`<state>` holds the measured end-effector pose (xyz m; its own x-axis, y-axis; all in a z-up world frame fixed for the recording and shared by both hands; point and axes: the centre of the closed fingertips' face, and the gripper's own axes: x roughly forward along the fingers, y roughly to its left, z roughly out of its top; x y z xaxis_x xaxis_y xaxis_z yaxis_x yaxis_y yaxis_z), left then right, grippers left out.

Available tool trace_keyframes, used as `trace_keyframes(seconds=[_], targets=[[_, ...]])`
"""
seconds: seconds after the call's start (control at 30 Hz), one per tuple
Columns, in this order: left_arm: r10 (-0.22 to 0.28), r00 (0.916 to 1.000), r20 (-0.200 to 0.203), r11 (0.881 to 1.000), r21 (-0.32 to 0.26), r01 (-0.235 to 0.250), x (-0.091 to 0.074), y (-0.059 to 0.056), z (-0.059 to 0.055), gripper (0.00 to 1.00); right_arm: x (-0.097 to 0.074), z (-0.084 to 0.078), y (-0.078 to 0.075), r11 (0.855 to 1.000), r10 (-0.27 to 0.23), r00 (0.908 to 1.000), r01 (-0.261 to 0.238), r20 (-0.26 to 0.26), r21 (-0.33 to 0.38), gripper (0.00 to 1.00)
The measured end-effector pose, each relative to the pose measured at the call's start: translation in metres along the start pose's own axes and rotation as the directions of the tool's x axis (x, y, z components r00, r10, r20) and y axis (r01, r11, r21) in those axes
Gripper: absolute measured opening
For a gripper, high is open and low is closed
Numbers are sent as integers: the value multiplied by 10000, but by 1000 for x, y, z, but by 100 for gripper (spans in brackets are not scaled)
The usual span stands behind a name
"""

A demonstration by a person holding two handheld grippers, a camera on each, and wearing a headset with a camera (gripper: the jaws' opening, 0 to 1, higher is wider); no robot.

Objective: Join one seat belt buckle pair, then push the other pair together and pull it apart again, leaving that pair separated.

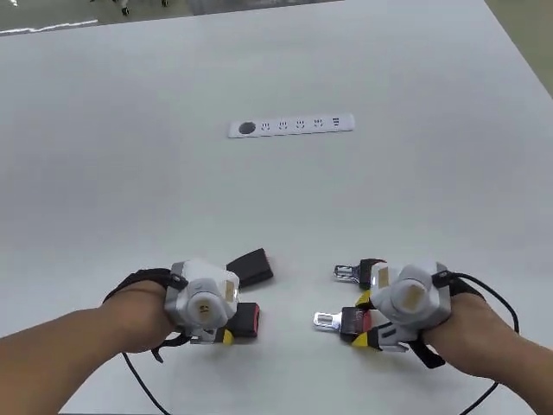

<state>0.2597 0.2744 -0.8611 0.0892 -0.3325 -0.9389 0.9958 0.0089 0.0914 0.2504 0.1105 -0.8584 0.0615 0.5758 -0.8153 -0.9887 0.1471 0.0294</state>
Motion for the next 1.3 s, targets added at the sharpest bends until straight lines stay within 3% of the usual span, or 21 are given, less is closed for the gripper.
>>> trace_keyframes(seconds=[0.17,0.73,0.87,1.3], targets=[[-103,9999,-38,9999,42,103,1,1,0,33,12,16,3,9994,232,9996,-228,137,-269,33],[-186,9998,121,9998,-31,186,2,0,-1,33,46,65,12,9983,294,9993,-281,251,-505,33],[-199,9997,164,9998,-94,201,2,0,-1,33,48,66,12,9980,237,9997,-235,24,-580,33],[-175,9996,205,9997,-142,178,1,-1,-1,33,47,69,11,9955,-88,9999,95,75,-942,33]])
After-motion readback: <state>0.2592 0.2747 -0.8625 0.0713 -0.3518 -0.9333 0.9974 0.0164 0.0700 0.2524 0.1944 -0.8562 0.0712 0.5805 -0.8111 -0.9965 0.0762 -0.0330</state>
